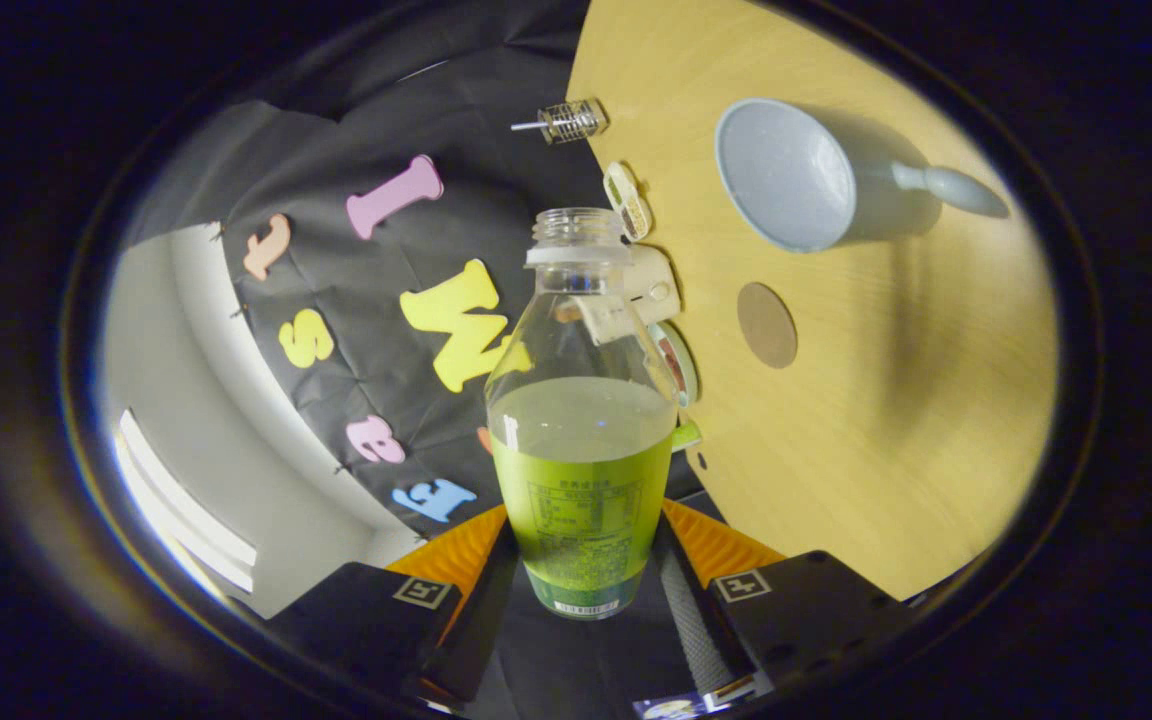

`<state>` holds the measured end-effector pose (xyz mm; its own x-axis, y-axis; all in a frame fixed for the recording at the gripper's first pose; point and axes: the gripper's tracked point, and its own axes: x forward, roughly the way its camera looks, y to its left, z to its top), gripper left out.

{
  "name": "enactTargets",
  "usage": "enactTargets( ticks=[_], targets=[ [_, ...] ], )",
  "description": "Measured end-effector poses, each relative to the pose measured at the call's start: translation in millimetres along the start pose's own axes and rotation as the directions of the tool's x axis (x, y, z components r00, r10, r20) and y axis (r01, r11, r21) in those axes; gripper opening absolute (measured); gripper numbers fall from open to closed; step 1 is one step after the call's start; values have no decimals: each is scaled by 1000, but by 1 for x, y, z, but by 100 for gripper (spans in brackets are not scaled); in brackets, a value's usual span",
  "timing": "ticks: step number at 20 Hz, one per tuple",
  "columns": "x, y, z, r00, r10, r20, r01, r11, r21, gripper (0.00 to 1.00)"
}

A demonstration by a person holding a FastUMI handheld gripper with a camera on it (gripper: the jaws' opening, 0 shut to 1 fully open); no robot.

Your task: Take the bottle from table, then pour the juice into the cup, finally place the bottle on the coaster

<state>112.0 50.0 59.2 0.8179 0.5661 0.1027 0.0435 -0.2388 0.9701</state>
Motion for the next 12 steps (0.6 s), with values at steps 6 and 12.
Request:
enactTargets(
  ticks=[6,12],
  targets=[
    [-1,-29,3,993,-109,44,118,951,-286,80],
    [-3,-30,7,974,-200,104,219,728,-650,80]
  ],
)
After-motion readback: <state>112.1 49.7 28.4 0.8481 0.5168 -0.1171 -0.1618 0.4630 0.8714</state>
